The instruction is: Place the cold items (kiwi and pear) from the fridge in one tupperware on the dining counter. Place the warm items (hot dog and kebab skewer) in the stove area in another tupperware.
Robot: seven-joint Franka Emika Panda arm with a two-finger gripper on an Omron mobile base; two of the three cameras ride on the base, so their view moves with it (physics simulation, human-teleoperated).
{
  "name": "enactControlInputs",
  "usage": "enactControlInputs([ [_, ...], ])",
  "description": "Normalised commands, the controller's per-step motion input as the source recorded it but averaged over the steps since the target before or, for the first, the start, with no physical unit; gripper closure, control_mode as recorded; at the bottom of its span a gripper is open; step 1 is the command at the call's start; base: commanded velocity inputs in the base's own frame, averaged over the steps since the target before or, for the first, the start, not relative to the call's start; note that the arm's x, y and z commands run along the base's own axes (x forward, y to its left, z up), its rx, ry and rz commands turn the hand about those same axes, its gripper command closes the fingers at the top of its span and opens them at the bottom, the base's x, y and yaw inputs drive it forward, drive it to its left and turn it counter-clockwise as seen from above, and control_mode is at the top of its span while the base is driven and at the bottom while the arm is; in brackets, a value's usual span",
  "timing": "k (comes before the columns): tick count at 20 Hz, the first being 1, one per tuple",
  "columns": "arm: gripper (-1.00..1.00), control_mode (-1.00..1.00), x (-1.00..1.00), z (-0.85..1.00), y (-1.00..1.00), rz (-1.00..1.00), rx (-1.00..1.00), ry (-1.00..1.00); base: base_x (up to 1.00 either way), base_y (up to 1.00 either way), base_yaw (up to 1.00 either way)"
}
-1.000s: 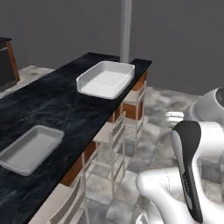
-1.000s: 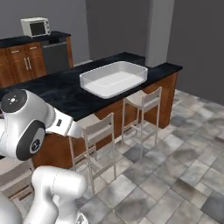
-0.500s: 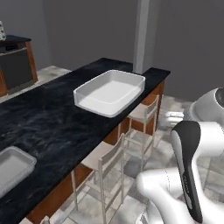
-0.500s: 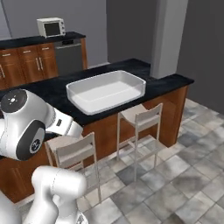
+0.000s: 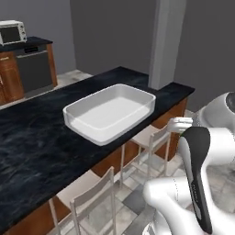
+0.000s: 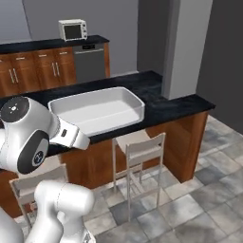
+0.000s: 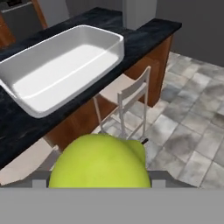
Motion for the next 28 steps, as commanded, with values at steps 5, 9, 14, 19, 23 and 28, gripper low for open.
enactControlInputs([
  [5,1.00,1.00,0.00,0.00,0.00,0.00,0.00,0.00,0.83,-0.68,0.37],
  [9,1.00,1.00,0.00,0.00,0.00,0.00,0.00,0.00,0.87,-0.54,0.43],
  [14,1.00,1.00,0.00,0.00,0.00,0.00,0.00,0.00,0.93,-0.26,0.55],
  [19,1.00,-1.00,0.20,0.00,-0.07,0.09,0.02,0.02,0.74,-0.23,0.45],
  [23,1.00,-1.00,1.00,0.00,-0.16,0.32,0.07,0.23,0.00,0.00,0.00],
  [28,1.00,-1.00,1.00,-0.18,-0.02,0.11,0.01,0.33,0.00,0.00,0.00],
])
